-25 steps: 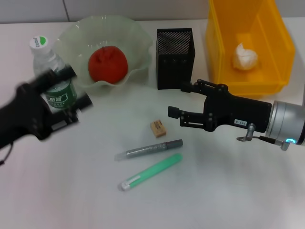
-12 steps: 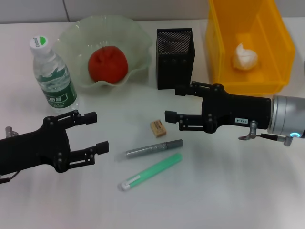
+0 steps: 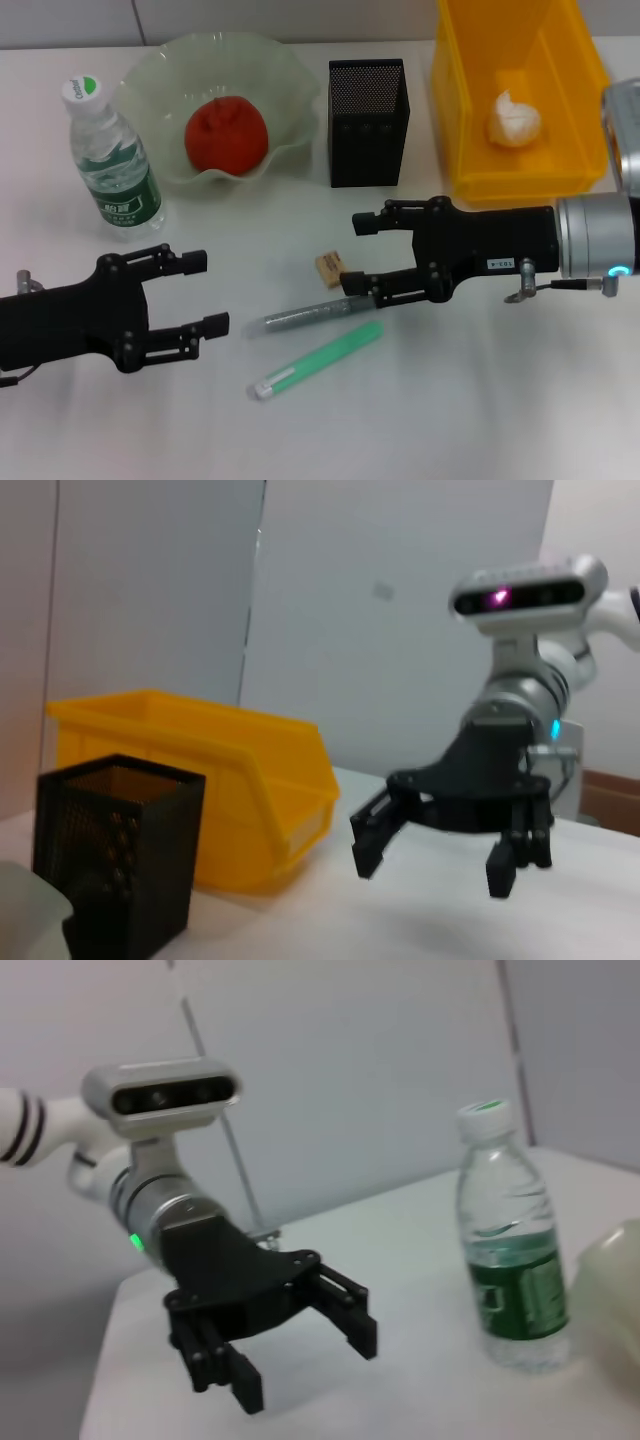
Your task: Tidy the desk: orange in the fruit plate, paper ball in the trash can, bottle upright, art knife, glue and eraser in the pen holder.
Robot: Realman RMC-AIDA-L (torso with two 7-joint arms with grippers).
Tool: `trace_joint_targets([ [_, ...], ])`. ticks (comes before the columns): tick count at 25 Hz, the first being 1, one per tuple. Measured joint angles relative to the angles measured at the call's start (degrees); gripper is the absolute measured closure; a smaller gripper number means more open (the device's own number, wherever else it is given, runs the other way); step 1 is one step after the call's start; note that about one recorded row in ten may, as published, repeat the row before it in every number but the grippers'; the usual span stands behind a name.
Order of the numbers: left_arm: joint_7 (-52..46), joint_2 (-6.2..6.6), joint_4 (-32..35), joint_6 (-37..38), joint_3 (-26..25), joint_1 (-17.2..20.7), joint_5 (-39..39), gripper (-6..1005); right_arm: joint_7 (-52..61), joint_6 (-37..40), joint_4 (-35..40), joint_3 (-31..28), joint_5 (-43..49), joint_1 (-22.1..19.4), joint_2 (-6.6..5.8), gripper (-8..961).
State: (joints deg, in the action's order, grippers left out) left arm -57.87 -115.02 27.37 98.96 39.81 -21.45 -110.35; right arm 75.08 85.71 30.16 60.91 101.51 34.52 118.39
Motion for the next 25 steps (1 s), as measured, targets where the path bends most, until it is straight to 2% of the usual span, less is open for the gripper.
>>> trace_joint_targets([
  [9,-0.82,0.4,-0.31,0.5,-0.18,-1.75,-5.12,221,8.04,4.84,8.36,0.0,8.37,5.1,-0.14,137],
  [12,-0.83,-0.01,-0.54,0.63,-0.34,-1.58,-5.14,222,9.55,7.24,10.65,-0.21,10.19,6.79,-0.69,136],
  [17,-0.88,-0.58,-0.66,0.39,-0.57,-1.24,-5.09,222,11.81,9.82,11.33,-0.05,15.7,11.98,-1.41,136],
  [21,-0.57,-0.84,-0.71,0.35,-0.71,-0.85,-4.74,222,11.59,9.8,11.6,0.73,19.68,15.49,-0.5,136],
  [25,-0.73,-0.96,-0.74,0.59,-0.84,-0.68,-4.64,222,11.37,9.48,12.4,5.04,20.52,17.46,0.26,136],
])
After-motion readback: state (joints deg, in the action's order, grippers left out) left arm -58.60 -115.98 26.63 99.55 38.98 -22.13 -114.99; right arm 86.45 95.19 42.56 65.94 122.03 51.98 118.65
